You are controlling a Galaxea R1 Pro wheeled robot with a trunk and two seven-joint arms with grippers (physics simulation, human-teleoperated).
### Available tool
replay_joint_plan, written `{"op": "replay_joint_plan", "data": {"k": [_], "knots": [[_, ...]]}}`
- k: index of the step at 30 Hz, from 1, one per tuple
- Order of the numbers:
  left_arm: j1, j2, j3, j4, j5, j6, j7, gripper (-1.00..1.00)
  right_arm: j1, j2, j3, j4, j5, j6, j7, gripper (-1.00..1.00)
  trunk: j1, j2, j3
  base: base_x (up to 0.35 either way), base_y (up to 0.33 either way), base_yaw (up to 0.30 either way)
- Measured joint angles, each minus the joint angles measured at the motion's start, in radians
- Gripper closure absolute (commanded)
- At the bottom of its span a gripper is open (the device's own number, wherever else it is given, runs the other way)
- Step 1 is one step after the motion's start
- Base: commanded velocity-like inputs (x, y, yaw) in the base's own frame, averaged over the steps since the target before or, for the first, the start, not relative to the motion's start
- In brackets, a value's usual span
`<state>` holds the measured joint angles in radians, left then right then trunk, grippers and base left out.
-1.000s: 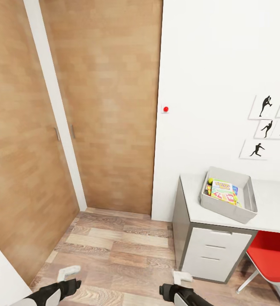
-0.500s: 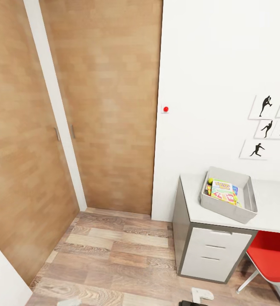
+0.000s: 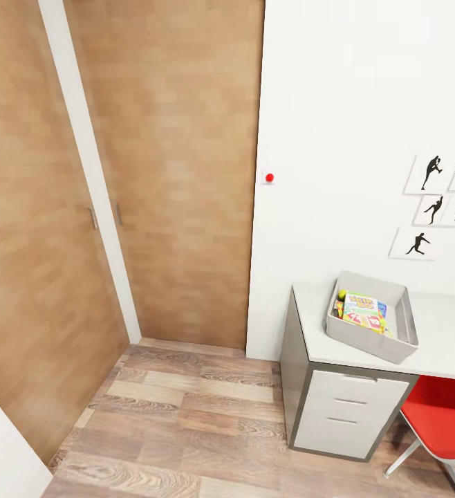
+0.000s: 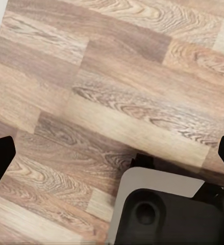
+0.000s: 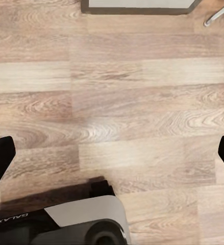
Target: Put all the toys in the child's room - the three board games (two on the bed and one on the table), the two jigsaw puzzles on the table, and the tennis ball on the table - inside the toy box on the table in the child's room.
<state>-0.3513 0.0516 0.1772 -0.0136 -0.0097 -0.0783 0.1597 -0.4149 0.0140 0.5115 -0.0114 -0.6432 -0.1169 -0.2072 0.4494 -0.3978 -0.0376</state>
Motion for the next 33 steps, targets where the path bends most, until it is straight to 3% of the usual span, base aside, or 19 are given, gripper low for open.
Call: {"op": "replay_joint_plan", "data": {"k": [8, 33], "knots": [[0.024, 0.001, 0.000, 0.000, -0.002, 0.000, -0.006, -1.00, 0.037, -0.013, 0.000, 0.001, -0.005, -0.049, 0.001, -1.00, 0.000, 0.000, 0.000, 0.000, 0.000, 0.000], [0.038, 0.005, -0.001, 0.000, -0.005, -0.001, -0.009, -1.00, 0.042, -0.015, -0.001, 0.003, -0.011, -0.057, 0.002, -1.00, 0.000, 0.000, 0.000, 0.000, 0.000, 0.000]]}}
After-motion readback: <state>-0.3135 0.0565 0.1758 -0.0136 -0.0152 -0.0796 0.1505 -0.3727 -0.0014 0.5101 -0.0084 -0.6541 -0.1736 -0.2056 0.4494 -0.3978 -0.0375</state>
